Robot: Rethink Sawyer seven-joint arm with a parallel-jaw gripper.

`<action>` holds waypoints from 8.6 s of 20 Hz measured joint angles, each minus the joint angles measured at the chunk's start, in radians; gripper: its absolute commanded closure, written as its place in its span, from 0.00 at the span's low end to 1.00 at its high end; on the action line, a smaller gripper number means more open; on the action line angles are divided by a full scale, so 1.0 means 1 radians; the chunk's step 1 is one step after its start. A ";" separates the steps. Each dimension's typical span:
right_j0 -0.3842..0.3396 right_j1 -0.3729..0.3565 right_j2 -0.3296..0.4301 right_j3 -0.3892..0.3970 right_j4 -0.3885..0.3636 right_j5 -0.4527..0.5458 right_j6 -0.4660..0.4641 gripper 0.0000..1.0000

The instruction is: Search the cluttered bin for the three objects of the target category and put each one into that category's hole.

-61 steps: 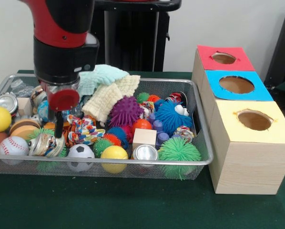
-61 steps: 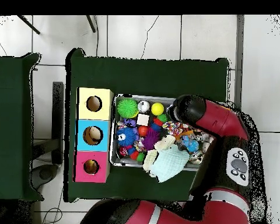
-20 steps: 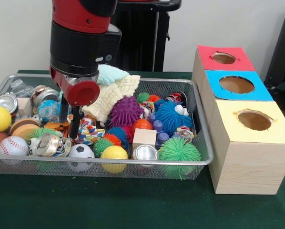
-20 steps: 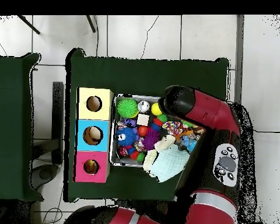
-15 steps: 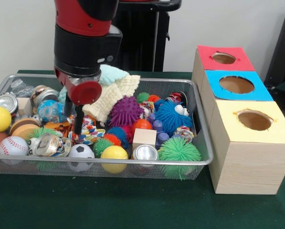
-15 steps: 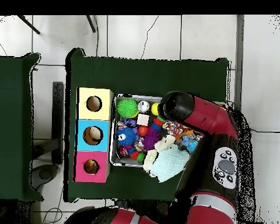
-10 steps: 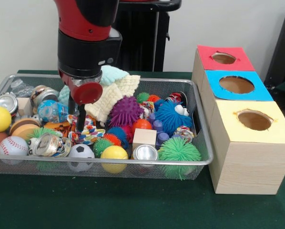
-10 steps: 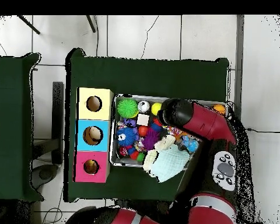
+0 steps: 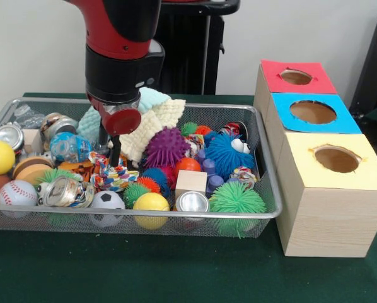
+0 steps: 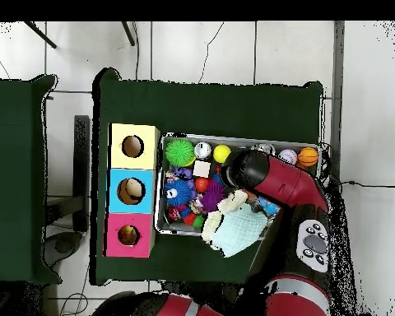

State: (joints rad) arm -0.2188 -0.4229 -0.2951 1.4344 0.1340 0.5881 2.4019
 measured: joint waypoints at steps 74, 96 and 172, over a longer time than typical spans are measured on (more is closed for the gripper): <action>-0.072 0.115 0.039 -0.100 -0.067 -0.046 0.000 0.00; -0.094 -0.024 0.062 0.089 -0.067 -0.173 0.000 0.00; -0.076 -0.090 0.091 0.218 -0.135 -0.212 0.000 0.00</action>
State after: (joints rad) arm -0.2947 -0.5127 -0.2040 1.6527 -0.0014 0.3760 2.4019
